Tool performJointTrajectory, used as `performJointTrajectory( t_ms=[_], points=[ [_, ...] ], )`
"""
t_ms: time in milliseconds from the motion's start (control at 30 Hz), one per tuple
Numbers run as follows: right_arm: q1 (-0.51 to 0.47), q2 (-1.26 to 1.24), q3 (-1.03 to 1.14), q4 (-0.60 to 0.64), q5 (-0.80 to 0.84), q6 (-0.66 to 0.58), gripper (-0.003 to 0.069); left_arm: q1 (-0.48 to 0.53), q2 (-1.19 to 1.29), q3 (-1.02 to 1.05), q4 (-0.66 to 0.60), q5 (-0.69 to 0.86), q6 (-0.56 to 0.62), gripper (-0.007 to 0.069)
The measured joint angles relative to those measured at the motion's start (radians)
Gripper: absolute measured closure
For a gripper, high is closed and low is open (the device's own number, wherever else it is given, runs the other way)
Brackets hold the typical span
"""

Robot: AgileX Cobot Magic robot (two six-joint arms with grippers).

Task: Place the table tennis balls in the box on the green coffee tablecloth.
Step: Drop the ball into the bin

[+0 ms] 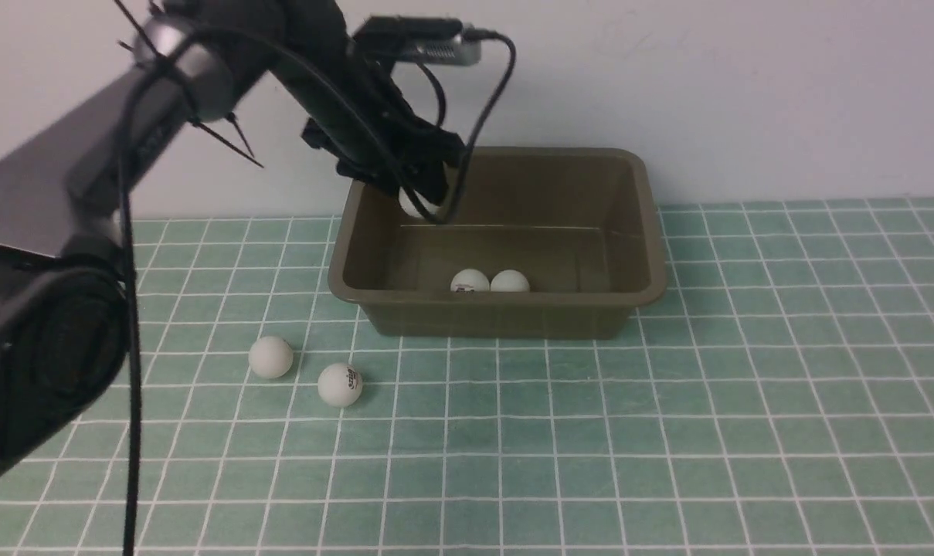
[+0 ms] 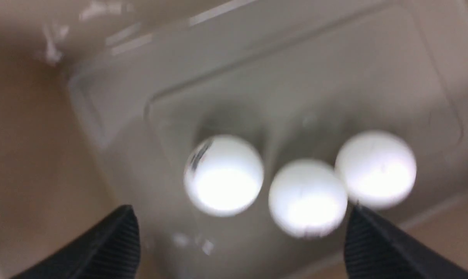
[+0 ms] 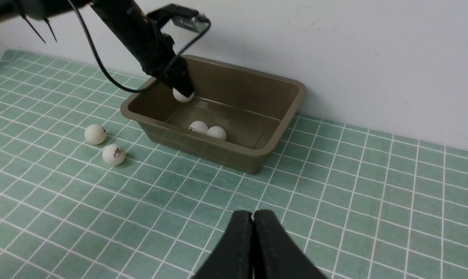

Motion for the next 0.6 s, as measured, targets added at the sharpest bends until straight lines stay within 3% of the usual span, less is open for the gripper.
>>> performJointTrajectory(
  t_ms=[167,333,600],
  points=[
    [0.000,0.000,0.000,-0.001,0.000,0.000,0.0676,0.009,-0.063,-0.049,0.098,0.119,0.000,0.0007],
    [0.000,0.000,0.000,-0.004,0.000,0.000,0.0676,0.040,-0.167,-0.066,0.190,0.138,-0.037,0.0031],
    [0.000,0.000,0.002,-0.003,0.000,0.000,0.0676,0.073,-0.268,0.130,0.216,0.141,-0.072,0.0031]
  ],
)
